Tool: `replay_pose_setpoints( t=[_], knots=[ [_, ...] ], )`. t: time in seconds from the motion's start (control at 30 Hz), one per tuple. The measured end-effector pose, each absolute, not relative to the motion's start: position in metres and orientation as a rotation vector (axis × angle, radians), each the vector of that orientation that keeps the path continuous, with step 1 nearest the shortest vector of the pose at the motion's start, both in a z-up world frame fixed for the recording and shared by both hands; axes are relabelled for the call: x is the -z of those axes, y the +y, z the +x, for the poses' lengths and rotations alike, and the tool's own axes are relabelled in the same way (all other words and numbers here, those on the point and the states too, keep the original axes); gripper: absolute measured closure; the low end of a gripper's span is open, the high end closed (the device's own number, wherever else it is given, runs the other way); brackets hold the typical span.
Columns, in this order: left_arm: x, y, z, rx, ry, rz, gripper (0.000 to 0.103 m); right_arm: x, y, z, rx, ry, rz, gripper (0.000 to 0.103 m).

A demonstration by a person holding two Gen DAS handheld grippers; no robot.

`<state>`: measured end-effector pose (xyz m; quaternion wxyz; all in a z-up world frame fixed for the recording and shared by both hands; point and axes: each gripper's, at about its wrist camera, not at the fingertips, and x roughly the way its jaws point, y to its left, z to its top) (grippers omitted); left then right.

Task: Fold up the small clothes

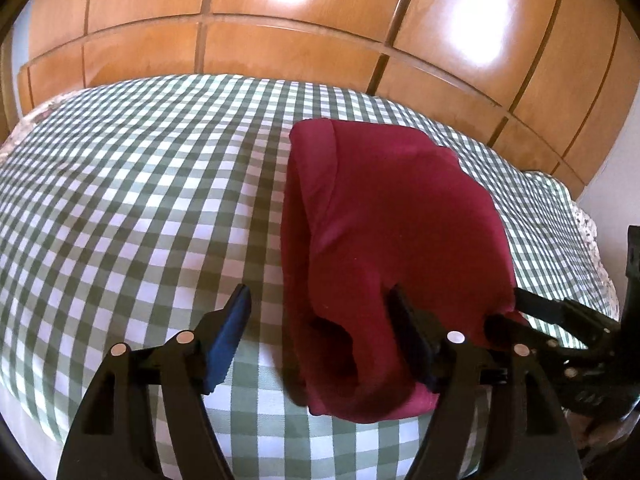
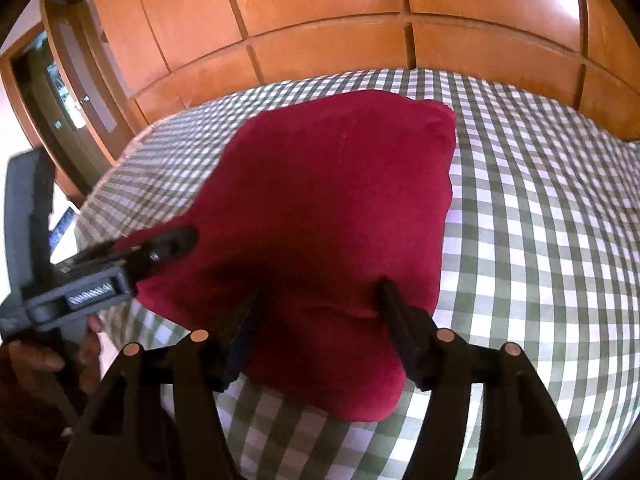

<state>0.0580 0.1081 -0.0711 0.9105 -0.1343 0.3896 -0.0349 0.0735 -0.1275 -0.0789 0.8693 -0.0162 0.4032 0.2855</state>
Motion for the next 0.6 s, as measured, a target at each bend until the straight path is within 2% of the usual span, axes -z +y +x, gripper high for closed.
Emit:
replay_pose_setpoints(
  t=[0.03, 0.1, 0.17, 0.27, 0.6],
  knots=[
    [0.071, 0.109, 0.058, 0.075, 0.803, -0.279, 0.032, 0.076, -0.130, 0.075, -0.615, 0.850, -0.013, 0.034],
    [0.071, 0.109, 0.058, 0.079, 0.800, -0.279, 0.032, 0.068, -0.138, 0.079, -0.648, 0.865, 0.046, 0.019],
    [0.072, 0.110, 0.058, 0.085, 0.799, -0.285, 0.032, 0.061, -0.150, 0.091, -0.657, 0.872, 0.121, 0.016],
    [0.073, 0.113, 0.058, 0.094, 0.800, -0.296, 0.028, 0.060, -0.164, 0.109, -0.638, 0.889, 0.199, 0.013],
    [0.078, 0.118, 0.061, 0.135, 0.805, -0.335, 0.028, 0.085, -0.165, 0.169, -0.677, 1.012, 0.300, 0.013]
  ],
)
